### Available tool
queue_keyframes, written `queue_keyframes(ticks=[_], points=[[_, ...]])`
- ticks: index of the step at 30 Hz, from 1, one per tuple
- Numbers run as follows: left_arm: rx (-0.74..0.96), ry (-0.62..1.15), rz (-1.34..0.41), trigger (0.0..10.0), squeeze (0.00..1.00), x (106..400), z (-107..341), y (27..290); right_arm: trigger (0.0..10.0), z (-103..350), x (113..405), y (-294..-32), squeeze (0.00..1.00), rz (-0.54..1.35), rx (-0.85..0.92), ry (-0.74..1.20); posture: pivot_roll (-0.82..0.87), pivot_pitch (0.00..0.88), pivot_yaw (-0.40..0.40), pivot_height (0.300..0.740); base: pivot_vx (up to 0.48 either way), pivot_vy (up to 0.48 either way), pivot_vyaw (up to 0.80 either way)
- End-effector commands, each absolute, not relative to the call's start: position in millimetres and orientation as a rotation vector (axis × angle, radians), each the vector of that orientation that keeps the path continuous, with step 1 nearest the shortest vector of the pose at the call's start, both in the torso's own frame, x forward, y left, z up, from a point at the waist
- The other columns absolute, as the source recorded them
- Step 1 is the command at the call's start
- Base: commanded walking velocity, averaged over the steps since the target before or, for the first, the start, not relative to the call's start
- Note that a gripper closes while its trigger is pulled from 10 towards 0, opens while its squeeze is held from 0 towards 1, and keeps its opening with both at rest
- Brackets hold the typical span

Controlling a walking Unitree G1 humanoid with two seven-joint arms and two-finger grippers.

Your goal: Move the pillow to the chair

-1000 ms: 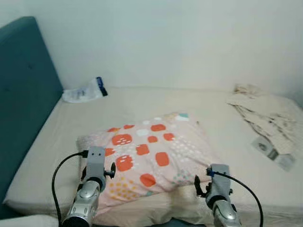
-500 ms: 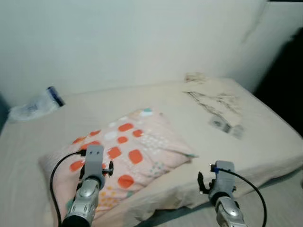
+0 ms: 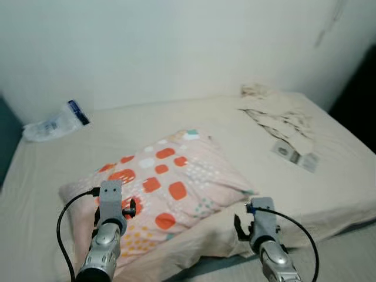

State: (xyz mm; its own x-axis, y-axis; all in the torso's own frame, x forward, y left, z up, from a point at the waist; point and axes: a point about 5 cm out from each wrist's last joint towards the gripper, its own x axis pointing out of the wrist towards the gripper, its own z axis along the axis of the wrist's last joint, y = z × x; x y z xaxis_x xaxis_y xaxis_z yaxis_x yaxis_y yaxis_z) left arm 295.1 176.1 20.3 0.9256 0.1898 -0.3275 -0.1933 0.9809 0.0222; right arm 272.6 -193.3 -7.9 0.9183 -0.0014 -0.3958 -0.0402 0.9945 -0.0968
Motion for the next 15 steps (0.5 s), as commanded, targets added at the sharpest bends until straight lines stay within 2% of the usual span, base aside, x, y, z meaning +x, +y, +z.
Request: queue_keyframes(ticks=[1, 4, 15], points=[[-0.017, 0.345, 0.219, 10.0, 0.0, 291, 17, 180, 10.0, -9, 271, -189, 0.0, 0.048, -0.11, 0.402, -0.01, 0.121, -0.009, 0.74, 0.0, 0.0, 0.8], [-0.02, 0.344, 0.224, 10.0, 0.0, 291, 17, 181, 10.0, -7, 272, -188, 0.0, 0.053, -0.097, 0.385, -0.01, 0.122, -0.009, 0.74, 0.0, 0.0, 0.73], [-0.039, 0.348, 0.206, 10.0, 0.0, 291, 16, 180, 10.0, 3, 279, -199, 0.0, -0.001, -0.081, 0.333, -0.01, 0.109, -0.002, 0.74, 0.0, 0.0, 0.0]])
